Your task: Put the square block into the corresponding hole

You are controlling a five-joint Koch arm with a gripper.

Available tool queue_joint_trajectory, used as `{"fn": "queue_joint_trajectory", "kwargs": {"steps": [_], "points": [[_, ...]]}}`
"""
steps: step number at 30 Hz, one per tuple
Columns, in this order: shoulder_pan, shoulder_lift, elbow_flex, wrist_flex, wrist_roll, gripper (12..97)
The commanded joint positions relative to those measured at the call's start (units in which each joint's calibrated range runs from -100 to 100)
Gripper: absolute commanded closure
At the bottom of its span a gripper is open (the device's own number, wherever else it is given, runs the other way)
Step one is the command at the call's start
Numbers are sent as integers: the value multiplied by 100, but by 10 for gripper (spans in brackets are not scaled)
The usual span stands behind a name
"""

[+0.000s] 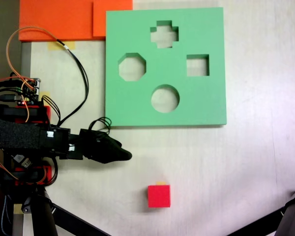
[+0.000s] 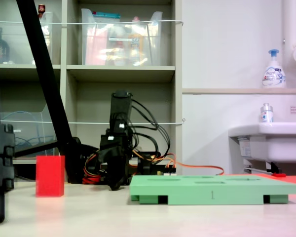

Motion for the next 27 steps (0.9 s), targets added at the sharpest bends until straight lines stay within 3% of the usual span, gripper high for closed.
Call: {"fn": "queue_joint_trajectory", "kwargs": {"steps": [1,6,11,20,27], "points": [[-176,-41,-137,-434,1109,591],[-645,-41,-137,-858,1851,626],[-679,-41,1468,-4652,2774,661],[-772,-41,4519,-7290,2906,662],[-728,2068,7460,-8918,2720,352]]}}
